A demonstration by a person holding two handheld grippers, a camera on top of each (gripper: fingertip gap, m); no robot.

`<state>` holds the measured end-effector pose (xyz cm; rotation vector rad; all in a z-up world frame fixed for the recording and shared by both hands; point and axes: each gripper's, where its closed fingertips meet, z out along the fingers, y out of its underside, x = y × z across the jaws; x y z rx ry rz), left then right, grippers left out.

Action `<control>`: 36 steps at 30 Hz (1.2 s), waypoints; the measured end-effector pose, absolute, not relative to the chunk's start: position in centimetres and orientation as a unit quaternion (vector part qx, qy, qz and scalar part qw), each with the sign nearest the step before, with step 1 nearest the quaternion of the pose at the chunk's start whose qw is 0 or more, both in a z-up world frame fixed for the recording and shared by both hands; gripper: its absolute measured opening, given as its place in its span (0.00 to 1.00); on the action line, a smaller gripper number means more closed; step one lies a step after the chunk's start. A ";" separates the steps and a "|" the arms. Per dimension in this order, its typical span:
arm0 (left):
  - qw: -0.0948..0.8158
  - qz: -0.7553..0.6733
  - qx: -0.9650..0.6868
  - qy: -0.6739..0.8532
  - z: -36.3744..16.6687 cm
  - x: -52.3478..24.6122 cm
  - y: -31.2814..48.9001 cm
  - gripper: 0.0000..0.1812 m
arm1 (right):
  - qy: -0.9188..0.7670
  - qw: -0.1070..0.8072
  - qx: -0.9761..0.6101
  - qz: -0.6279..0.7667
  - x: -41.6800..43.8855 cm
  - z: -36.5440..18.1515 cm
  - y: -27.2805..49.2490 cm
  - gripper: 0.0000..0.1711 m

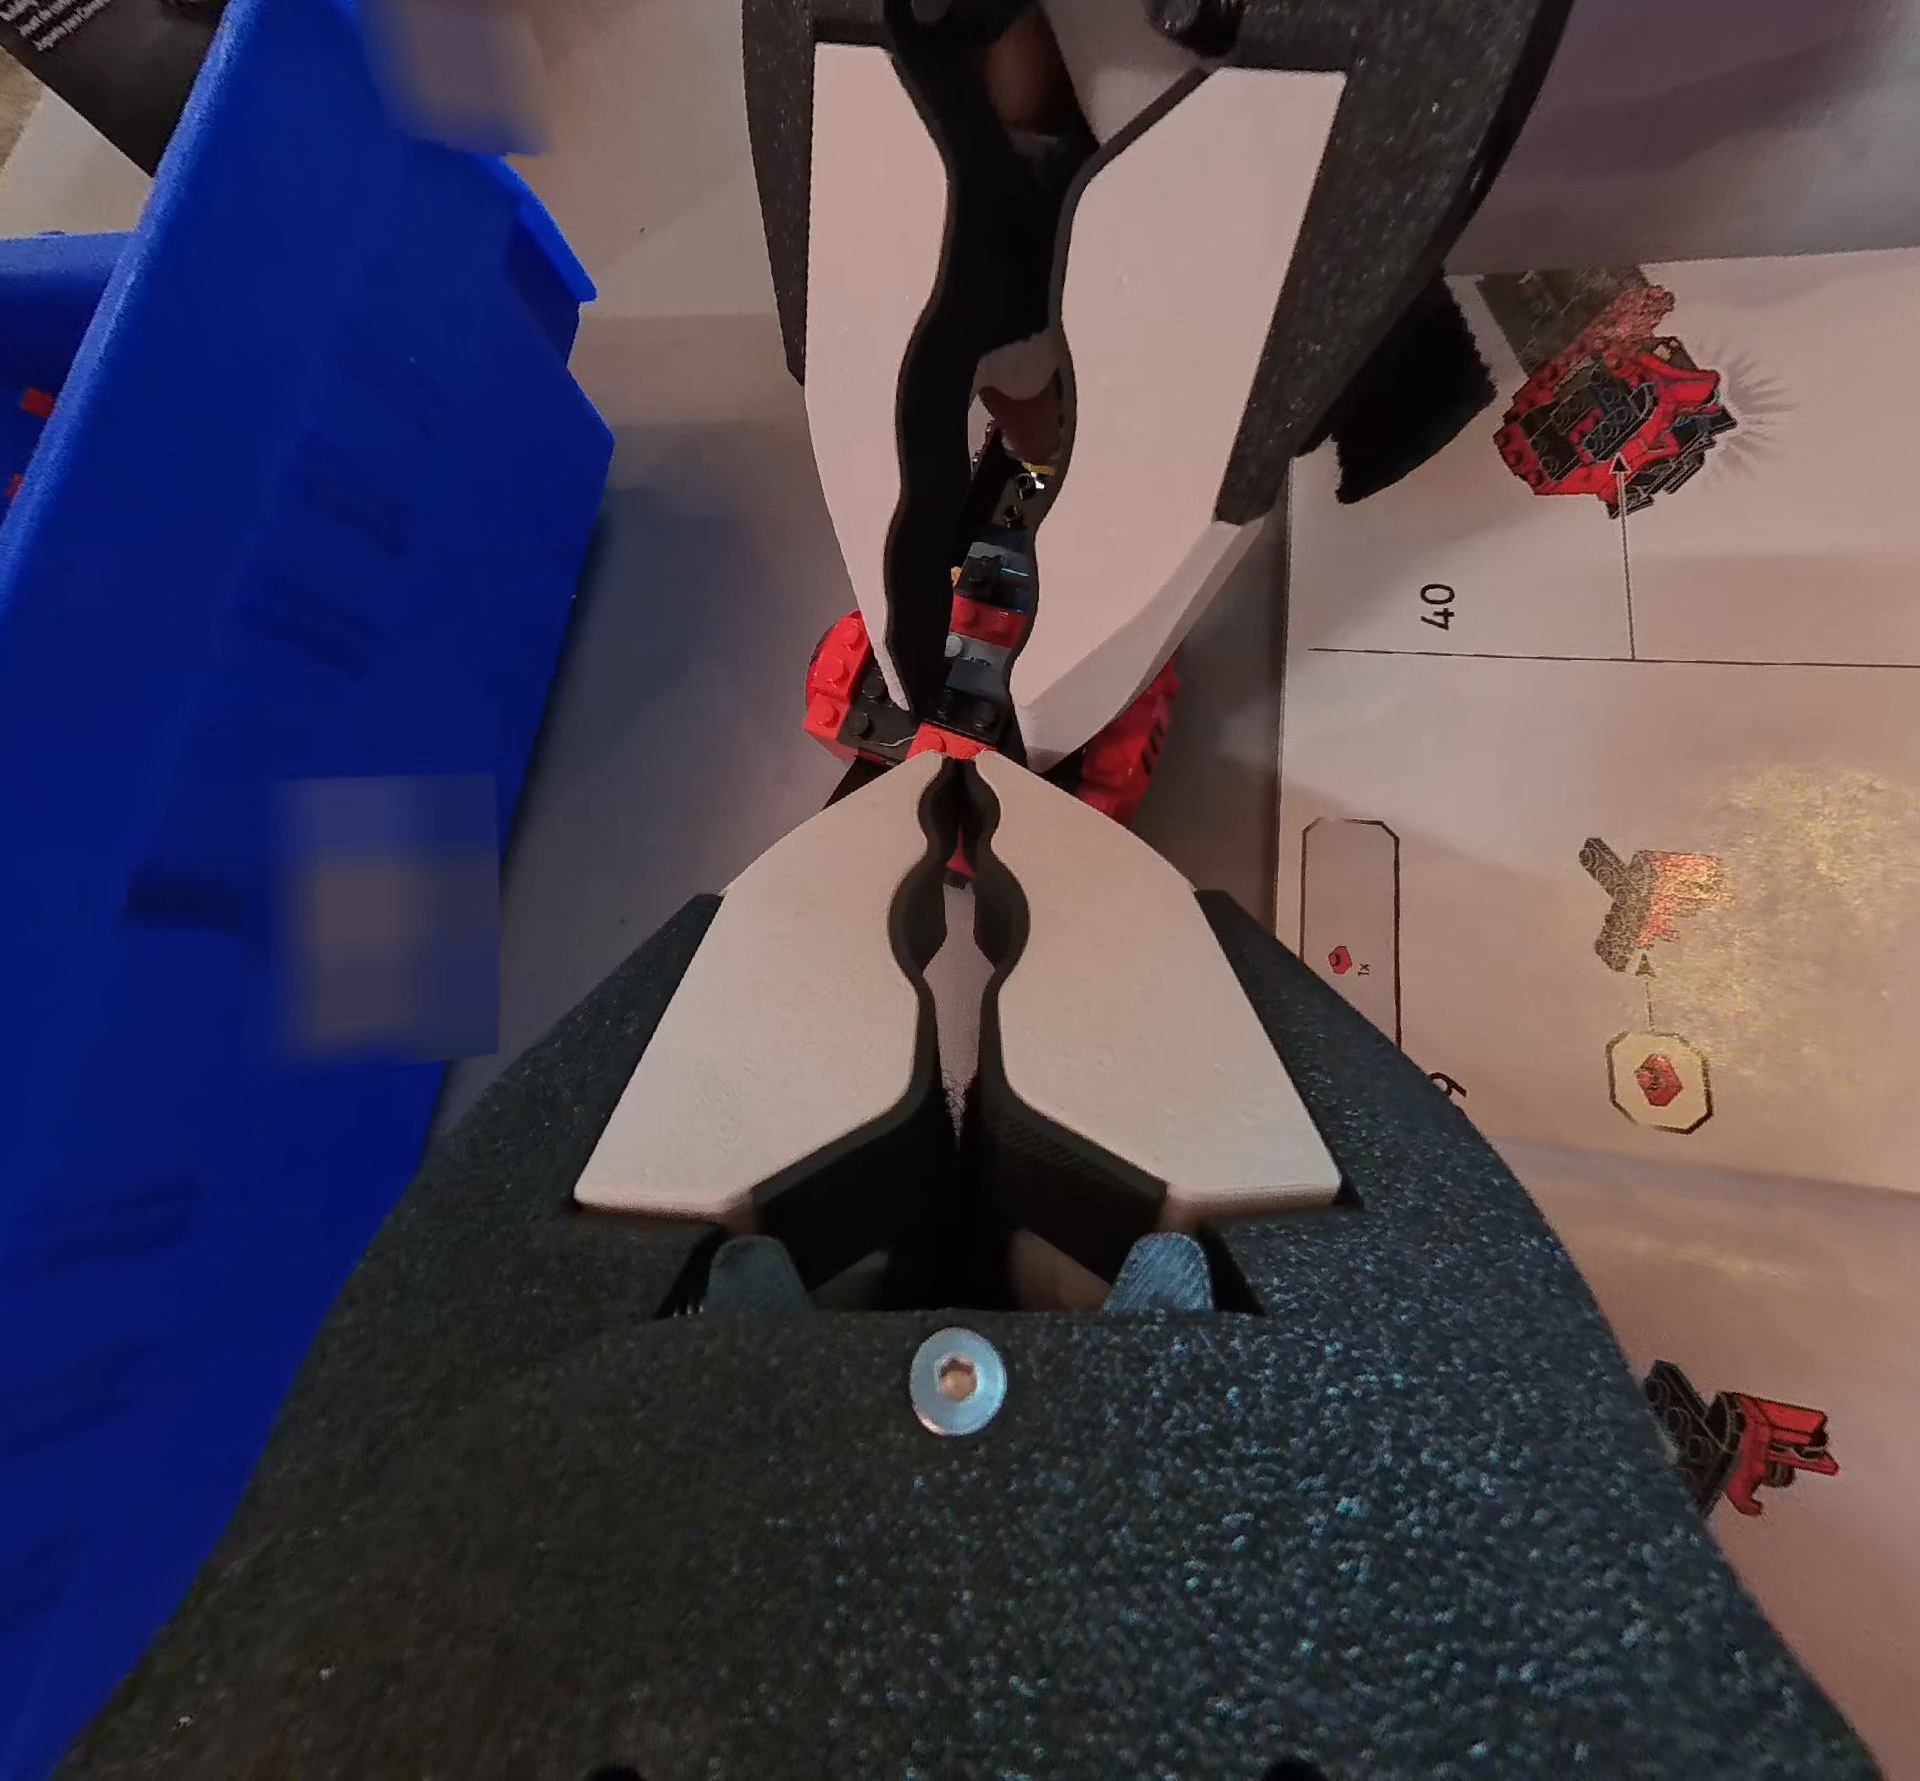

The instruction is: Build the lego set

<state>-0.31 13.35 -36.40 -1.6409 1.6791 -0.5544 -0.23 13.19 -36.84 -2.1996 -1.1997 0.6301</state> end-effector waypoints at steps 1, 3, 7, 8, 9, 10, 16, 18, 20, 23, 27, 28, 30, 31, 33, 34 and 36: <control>0.357 -0.214 -0.635 0.651 -36.4 -0.3 13.3 0.00 | -0.447 0.276 -0.818 0.235 -0.2 -36.8 13.2 0.14; 0.358 -0.211 -0.634 0.652 -36.4 -0.3 13.3 0.00 | -0.449 0.279 -0.817 0.231 -0.2 -36.8 13.2 0.14; 0.364 -0.201 -0.629 0.657 -36.7 -0.1 13.2 0.00 | -0.455 0.283 -0.814 0.222 -0.2 -36.9 13.2 0.14; 0.365 -0.199 -0.628 0.658 -36.7 -0.1 13.2 0.00 | -0.456 0.284 -0.814 0.222 -0.2 -36.9 13.2 0.13; 0.359 -0.200 -0.629 0.660 -36.7 -0.1 13.2 0.00 | -0.459 0.286 -0.811 0.222 -0.2 -36.8 13.2 0.13; 0.351 -0.202 -0.633 0.660 -36.7 -0.1 13.3 0.00 | -0.456 0.284 -0.813 0.224 -0.2 -36.8 13.2 0.13; 0.369 -0.227 -0.638 0.637 -35.7 0.1 14.1 0.00 | -0.464 0.267 -0.819 0.208 -0.2 -36.8 13.4 0.13; 0.395 -0.248 -0.634 0.617 -33.7 -0.2 14.7 0.00 | -0.463 0.267 -0.818 0.214 -0.2 -36.7 13.4 0.16; 0.411 -0.254 -0.630 0.608 -32.2 -1.0 15.2 0.00 | -0.451 0.274 -0.814 0.242 -0.5 -36.2 13.4 0.19; 0.355 -0.242 -0.645 0.632 -33.5 -2.7 14.6 0.00 | -0.443 0.294 -0.809 0.251 -0.3 -35.2 13.6 0.18; 0.264 -0.220 -0.656 0.672 -36.9 -4.3 12.0 0.00 | -0.463 0.271 -0.809 0.242 0.9 -35.9 12.7 0.30; 0.264 -0.220 -0.652 0.676 -37.4 -4.2 11.4 0.00 | -0.469 0.267 -0.808 0.238 1.3 -36.2 12.4 0.35; 0.275 -0.212 -0.644 0.682 -38.3 -3.9 10.7 0.00 | -0.491 0.267 -0.802 0.212 2.0 -37.0 12.0 0.37; 0.283 -0.203 -0.639 0.686 -38.6 -3.7 10.6 0.00 | -0.499 0.269 -0.798 0.204 2.2 -37.3 11.8 0.36; 0.306 -0.190 -0.625 0.692 -38.6 -3.1 10.9 0.00 | -0.500 0.269 -0.797 0.205 2.0 -37.7 11.7 0.35; 0.317 -0.188 -0.618 0.695 -38.4 -2.8 11.0 0.00 | -0.499 0.269 -0.799 0.200 1.9 -37.9 11.7 0.36; 0.321 -0.191 -0.613 0.696 -38.3 -2.4 11.0 0.00 | -0.502 0.275 -0.797 0.193 1.8 -38.1 11.9 0.35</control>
